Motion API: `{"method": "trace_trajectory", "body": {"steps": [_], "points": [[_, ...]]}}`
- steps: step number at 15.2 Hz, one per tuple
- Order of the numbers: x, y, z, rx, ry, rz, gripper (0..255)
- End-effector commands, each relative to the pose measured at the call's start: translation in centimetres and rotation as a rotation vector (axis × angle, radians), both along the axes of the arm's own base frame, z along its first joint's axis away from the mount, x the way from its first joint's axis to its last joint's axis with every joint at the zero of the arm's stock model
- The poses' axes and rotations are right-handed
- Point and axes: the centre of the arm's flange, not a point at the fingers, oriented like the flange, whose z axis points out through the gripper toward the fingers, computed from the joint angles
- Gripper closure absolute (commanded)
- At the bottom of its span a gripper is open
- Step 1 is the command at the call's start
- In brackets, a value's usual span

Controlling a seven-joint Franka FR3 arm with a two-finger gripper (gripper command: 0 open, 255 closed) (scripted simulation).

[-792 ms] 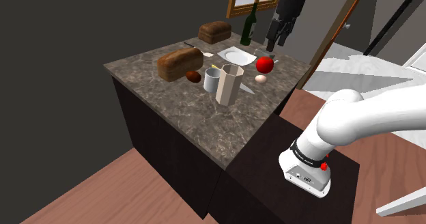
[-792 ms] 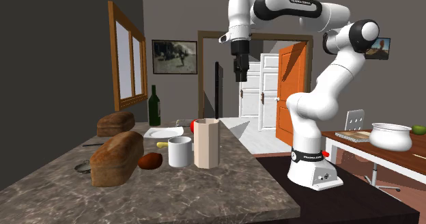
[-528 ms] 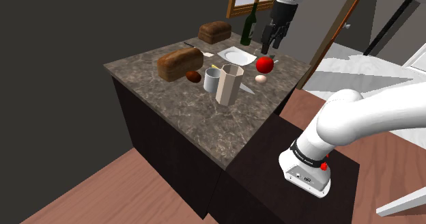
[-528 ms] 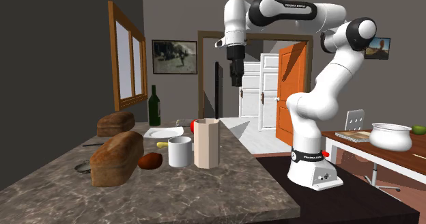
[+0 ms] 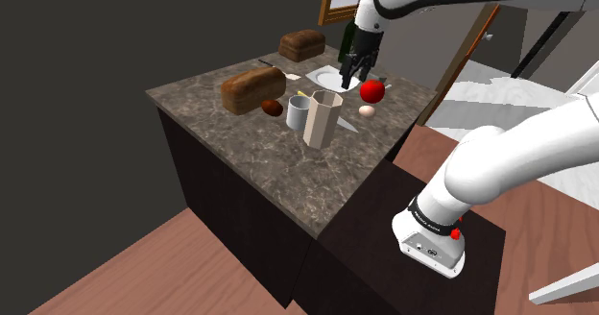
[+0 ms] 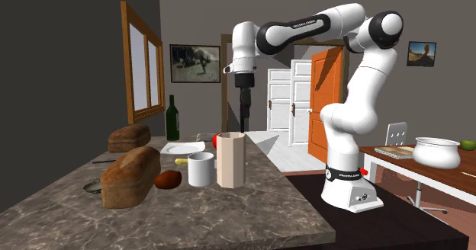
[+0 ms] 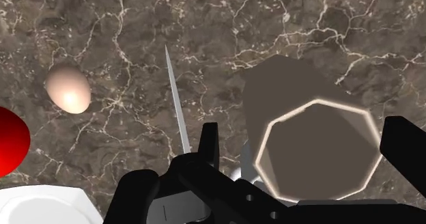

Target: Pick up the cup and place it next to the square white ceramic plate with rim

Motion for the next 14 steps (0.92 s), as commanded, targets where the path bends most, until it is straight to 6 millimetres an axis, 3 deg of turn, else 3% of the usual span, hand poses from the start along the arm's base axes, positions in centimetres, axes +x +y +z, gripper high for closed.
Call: {"method": "trace_trajectory", "body": {"steps": [1,5,14], "points": [[1.7,-0.5,-1.9,-0.001,-0.006,-0.009,0],[5.0,-1.7,-5.7,-0.004,-0.015,-0.028,0],[5.2,-1.8,-10.0,-0.004,-0.016,-0.029,0]]}}
